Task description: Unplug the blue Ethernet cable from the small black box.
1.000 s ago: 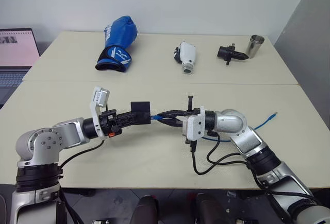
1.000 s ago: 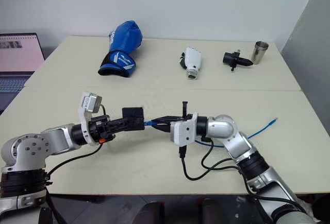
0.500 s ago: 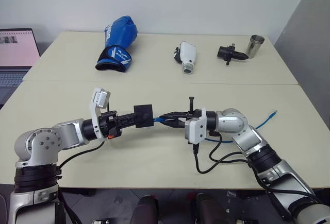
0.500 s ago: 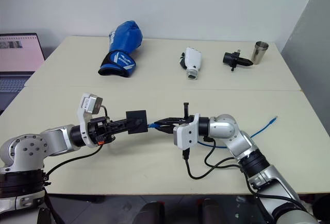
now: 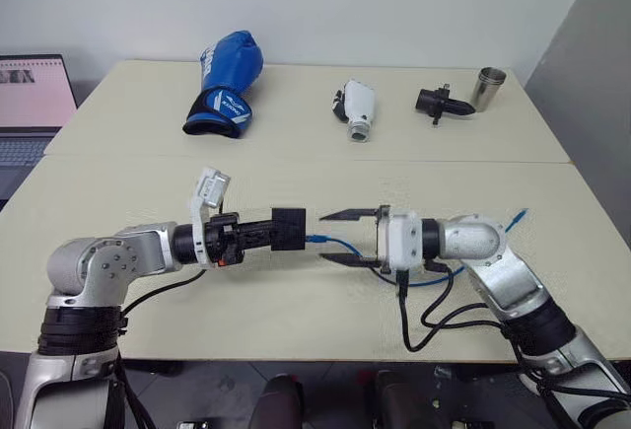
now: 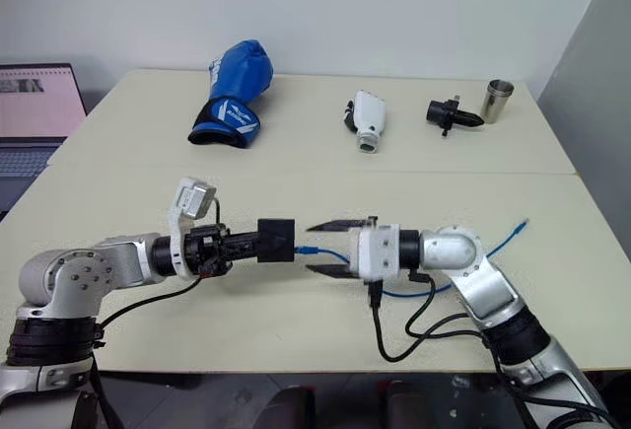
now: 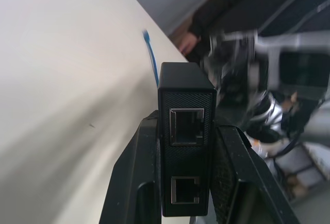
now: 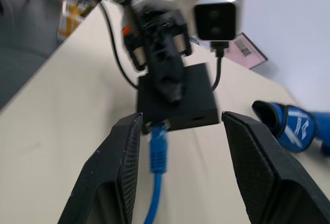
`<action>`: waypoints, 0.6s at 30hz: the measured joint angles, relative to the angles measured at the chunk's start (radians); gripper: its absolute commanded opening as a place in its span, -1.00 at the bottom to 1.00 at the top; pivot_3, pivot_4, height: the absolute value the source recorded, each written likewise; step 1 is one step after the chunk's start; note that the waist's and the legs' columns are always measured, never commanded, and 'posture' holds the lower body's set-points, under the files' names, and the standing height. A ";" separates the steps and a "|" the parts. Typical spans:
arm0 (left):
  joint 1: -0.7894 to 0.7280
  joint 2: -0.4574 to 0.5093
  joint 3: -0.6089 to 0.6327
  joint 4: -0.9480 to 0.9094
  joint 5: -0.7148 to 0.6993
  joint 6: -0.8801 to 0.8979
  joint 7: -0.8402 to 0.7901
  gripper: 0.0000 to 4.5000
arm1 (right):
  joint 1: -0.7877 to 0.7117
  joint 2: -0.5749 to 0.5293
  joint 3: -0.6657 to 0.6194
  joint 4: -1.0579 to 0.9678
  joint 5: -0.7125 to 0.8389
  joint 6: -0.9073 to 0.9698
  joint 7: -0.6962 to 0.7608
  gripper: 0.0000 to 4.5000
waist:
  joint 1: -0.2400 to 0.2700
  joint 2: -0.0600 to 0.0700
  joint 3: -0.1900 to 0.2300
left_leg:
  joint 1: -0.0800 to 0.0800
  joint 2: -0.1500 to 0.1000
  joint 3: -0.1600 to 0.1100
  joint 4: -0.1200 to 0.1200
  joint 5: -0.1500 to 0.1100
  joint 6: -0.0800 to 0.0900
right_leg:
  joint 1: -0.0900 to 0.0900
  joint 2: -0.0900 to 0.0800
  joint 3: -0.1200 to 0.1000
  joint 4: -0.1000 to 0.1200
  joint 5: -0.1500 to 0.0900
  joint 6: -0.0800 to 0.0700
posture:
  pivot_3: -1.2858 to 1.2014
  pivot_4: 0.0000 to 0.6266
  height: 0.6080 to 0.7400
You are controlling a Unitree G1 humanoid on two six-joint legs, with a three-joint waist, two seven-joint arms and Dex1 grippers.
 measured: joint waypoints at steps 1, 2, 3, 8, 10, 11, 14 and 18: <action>0.000 0.013 -0.018 -0.006 0.021 -0.026 -0.028 -0.64 | 0.000 0.003 -0.025 -0.022 0.077 0.130 -0.025 0.15 | 0.000 0.000 0.000 | 0.000 0.000 0.000 0.000 0.000 0.000 | 0.000 0.000 0.000 0.000 0.000 0.000 | 0.03 -0.52 1.00; 0.000 0.017 -0.023 -0.006 0.036 -0.047 -0.046 -0.64 | 0.000 0.005 -0.042 -0.034 0.132 0.218 -0.041 0.15 | 0.001 0.000 0.000 | 0.000 0.000 0.000 0.000 0.000 0.000 | 0.000 0.000 0.000 0.000 0.000 0.000 | 0.03 -0.52 1.00; -0.003 0.018 -0.027 -0.006 0.052 -0.068 -0.062 -0.64 | 0.000 0.007 -0.055 -0.042 0.187 0.309 -0.054 0.15 | 0.001 0.000 0.000 | 0.000 0.000 0.000 0.000 0.000 0.000 | 0.000 0.000 0.000 0.000 0.000 0.000 | 0.03 -0.52 1.00; -0.034 0.018 -0.029 -0.002 0.081 -0.122 -0.102 -0.64 | -0.001 0.051 -0.082 -0.046 0.341 0.568 -0.106 0.15 | 0.001 0.000 0.000 | -0.001 -0.001 0.001 0.000 0.000 0.000 | -0.001 0.001 0.000 0.000 0.000 0.000 | 0.03 -0.52 1.00; -0.039 0.019 -0.029 0.001 0.088 -0.131 -0.109 -0.64 | -0.006 0.074 -0.104 -0.044 0.373 0.623 -0.131 0.15 | 0.000 0.000 0.000 | -0.001 -0.001 0.001 0.000 0.000 0.000 | -0.001 0.001 0.000 -0.001 0.000 0.000 | 0.03 -0.52 1.00; -0.039 0.019 -0.029 0.002 0.090 -0.131 -0.114 -0.64 | -0.011 0.085 -0.110 -0.044 0.382 0.643 -0.140 0.15 | 0.000 0.000 0.000 | -0.001 -0.001 0.001 0.000 0.000 0.001 | -0.001 0.001 0.000 -0.001 0.000 0.000 | 0.03 -0.52 1.00; -0.039 0.019 -0.029 0.003 0.094 -0.131 -0.120 -0.64 | -0.024 0.112 -0.127 -0.041 0.410 0.688 -0.160 0.15 | 0.000 0.000 0.000 | -0.001 -0.001 0.001 -0.001 0.000 0.001 | -0.002 0.001 0.000 -0.001 0.000 0.000 | 0.03 -0.52 1.00; -0.039 0.019 -0.028 0.003 0.097 -0.131 -0.121 -0.64 | -0.032 0.131 -0.133 -0.002 0.416 0.727 -0.165 0.15 | 0.000 0.000 0.000 | -0.001 -0.001 0.001 -0.001 0.000 0.001 | -0.002 0.001 0.000 -0.001 0.000 0.000 | 0.03 -0.52 1.00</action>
